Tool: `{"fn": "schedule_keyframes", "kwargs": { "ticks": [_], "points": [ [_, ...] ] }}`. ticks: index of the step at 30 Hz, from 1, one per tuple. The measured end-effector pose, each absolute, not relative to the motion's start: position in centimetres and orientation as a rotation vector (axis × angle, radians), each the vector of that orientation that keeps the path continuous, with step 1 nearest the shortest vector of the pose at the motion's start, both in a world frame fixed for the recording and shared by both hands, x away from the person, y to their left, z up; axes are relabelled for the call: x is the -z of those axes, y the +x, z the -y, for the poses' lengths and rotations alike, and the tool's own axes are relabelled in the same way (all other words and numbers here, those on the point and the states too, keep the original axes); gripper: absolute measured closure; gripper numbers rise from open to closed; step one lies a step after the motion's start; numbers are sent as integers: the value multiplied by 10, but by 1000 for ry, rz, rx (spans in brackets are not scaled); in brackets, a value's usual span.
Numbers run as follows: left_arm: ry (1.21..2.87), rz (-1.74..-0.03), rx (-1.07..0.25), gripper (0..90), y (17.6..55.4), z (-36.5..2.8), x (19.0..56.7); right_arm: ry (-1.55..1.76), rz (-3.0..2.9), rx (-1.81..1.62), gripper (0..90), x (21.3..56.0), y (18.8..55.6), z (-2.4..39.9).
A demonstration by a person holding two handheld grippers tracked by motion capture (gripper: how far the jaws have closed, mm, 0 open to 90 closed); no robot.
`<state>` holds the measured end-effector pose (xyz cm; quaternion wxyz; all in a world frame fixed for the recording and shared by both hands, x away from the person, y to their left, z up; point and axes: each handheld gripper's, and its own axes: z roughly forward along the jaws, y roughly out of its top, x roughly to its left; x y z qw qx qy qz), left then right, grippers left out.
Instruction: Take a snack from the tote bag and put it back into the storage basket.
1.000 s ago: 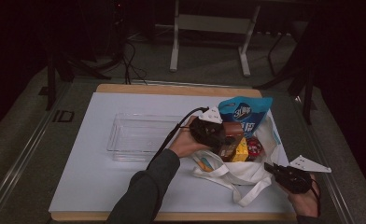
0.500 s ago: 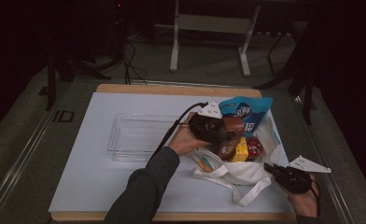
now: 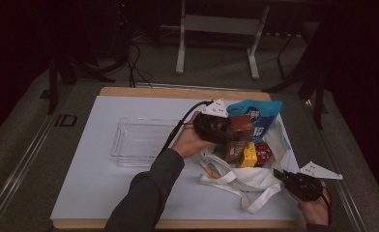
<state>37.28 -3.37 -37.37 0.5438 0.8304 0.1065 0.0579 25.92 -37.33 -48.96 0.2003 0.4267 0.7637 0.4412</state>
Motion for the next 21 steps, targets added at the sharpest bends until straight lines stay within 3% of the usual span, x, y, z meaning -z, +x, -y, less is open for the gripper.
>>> {"fn": "schedule_keyframes", "kwargs": {
  "ticks": [21],
  "points": [
    [1928,-258,-176,431,365,19,356,1193,-2133,-1225,837,489,259,373]
  ]
}}
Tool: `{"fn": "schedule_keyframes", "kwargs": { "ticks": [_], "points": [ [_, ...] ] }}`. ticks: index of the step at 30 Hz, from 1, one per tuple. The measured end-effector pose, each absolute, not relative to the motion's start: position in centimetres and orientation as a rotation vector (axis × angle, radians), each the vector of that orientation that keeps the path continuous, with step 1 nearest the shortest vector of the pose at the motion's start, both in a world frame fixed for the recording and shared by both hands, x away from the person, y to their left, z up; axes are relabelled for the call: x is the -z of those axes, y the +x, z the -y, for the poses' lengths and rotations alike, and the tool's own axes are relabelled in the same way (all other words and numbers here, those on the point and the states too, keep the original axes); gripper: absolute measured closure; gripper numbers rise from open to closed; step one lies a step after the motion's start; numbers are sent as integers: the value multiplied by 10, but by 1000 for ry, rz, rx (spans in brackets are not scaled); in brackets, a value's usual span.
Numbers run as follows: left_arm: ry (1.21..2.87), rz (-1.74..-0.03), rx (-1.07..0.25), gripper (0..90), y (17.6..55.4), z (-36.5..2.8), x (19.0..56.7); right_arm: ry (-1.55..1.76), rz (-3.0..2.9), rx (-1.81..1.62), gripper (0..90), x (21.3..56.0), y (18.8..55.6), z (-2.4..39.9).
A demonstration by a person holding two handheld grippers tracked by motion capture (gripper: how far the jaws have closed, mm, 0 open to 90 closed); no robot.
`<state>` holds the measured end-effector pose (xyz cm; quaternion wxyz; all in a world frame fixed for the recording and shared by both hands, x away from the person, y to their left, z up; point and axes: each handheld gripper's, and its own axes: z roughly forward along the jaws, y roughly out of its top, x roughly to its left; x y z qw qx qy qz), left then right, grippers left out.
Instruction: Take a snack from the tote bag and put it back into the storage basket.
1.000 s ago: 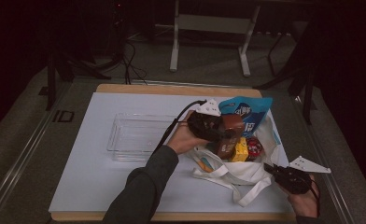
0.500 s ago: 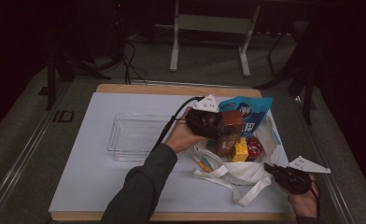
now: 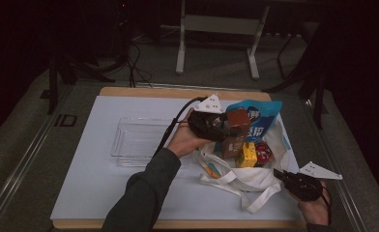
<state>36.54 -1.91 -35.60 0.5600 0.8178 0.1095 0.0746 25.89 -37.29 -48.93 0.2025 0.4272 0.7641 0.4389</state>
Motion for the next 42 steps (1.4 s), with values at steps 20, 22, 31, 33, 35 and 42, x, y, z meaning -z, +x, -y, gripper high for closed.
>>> {"fn": "schedule_keyframes", "kwargs": {
  "ticks": [20,22,31,33,35,42],
  "points": [
    [1894,-247,-157,430,358,4,336,1188,-2132,-1223,844,491,260,372],
    [1894,-242,-158,430,357,3,333,1189,-2131,-1223,845,491,260,371],
    [1869,-234,-144,431,355,-5,322,1193,-2130,-1227,845,491,260,372],
    [1870,-229,-149,431,354,-7,320,1193,-2130,-1228,845,491,260,372],
    [1868,-228,-150,431,353,-8,318,1192,-2130,-1228,846,491,260,372],
    [1855,-228,-152,430,352,-16,311,1193,-2132,-1228,846,492,261,372]
  ]
}}
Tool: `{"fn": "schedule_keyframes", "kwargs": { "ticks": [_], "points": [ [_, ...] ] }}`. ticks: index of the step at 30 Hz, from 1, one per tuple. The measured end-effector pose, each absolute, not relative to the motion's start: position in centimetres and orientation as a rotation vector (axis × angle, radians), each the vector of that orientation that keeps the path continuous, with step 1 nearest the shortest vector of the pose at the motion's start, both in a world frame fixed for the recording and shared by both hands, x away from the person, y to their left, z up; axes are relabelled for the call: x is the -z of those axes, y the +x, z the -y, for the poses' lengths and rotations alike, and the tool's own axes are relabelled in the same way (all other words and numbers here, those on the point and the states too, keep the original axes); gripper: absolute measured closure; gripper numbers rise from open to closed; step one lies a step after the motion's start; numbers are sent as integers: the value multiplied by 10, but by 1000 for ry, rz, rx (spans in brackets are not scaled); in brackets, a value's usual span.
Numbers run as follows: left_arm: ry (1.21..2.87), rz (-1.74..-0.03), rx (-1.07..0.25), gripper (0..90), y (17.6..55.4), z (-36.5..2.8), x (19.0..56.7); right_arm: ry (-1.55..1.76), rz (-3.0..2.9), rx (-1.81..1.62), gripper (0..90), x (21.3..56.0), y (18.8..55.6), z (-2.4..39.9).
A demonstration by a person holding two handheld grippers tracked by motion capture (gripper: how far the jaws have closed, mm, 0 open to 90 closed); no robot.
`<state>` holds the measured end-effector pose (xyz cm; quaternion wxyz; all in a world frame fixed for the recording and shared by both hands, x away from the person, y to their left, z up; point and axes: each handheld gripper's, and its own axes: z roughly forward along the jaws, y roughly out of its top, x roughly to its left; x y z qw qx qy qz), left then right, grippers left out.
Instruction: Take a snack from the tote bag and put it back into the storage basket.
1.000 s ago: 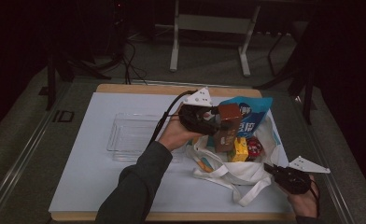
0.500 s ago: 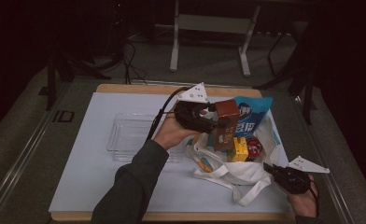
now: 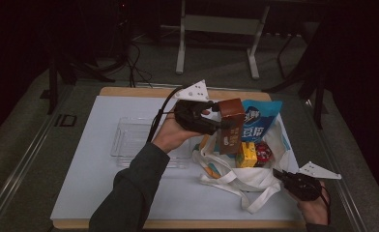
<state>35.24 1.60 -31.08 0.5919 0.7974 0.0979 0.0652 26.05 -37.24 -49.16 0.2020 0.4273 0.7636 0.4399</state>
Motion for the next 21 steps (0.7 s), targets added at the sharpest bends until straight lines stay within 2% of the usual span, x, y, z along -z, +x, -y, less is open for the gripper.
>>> {"fn": "schedule_keyframes", "kwargs": {
  "ticks": [21],
  "points": [
    [1821,-237,-211,431,353,-53,293,1200,-2139,-1235,847,493,261,374]
  ]
}}
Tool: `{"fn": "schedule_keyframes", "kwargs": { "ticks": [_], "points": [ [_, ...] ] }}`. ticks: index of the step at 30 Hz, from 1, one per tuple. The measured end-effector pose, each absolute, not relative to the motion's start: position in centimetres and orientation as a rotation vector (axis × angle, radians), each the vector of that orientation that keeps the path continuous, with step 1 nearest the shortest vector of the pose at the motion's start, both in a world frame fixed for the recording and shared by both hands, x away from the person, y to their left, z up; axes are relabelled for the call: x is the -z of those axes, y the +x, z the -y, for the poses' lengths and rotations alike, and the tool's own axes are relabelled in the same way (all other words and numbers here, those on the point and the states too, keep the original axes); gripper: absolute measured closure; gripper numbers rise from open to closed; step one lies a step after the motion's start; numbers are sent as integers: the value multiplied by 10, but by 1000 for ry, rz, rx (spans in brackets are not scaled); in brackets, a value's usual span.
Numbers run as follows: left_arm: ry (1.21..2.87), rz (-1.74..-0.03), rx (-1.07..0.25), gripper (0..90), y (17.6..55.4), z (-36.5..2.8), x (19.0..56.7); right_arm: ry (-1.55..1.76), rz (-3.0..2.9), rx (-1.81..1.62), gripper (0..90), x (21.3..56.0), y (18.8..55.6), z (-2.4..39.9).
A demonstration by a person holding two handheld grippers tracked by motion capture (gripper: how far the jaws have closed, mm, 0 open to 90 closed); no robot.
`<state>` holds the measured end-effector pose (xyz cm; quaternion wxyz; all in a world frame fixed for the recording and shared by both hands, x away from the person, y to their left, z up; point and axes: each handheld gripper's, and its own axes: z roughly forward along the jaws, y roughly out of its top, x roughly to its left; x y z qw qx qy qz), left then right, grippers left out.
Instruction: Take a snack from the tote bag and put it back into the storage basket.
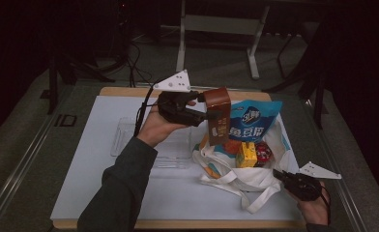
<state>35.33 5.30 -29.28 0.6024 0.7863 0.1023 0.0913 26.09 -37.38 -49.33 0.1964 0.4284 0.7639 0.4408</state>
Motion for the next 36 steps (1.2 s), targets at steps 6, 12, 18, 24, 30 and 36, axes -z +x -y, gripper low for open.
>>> {"fn": "schedule_keyframes", "kwargs": {
  "ticks": [6,12,18,24,30,36],
  "points": [
    [1831,-247,-230,431,355,-61,292,1198,-2141,-1234,847,493,261,374],
    [1834,-247,-246,431,355,-66,292,1195,-2139,-1235,847,493,261,374],
    [1836,-253,-242,431,357,-72,294,1195,-2139,-1234,847,493,260,374],
    [1863,-259,-260,431,359,-76,297,1194,-2139,-1234,847,493,260,374],
    [1857,-268,-252,431,363,-86,301,1192,-2142,-1233,846,493,260,374],
    [1872,-278,-265,431,363,-92,303,1188,-2143,-1232,846,493,260,374]
  ]
}}
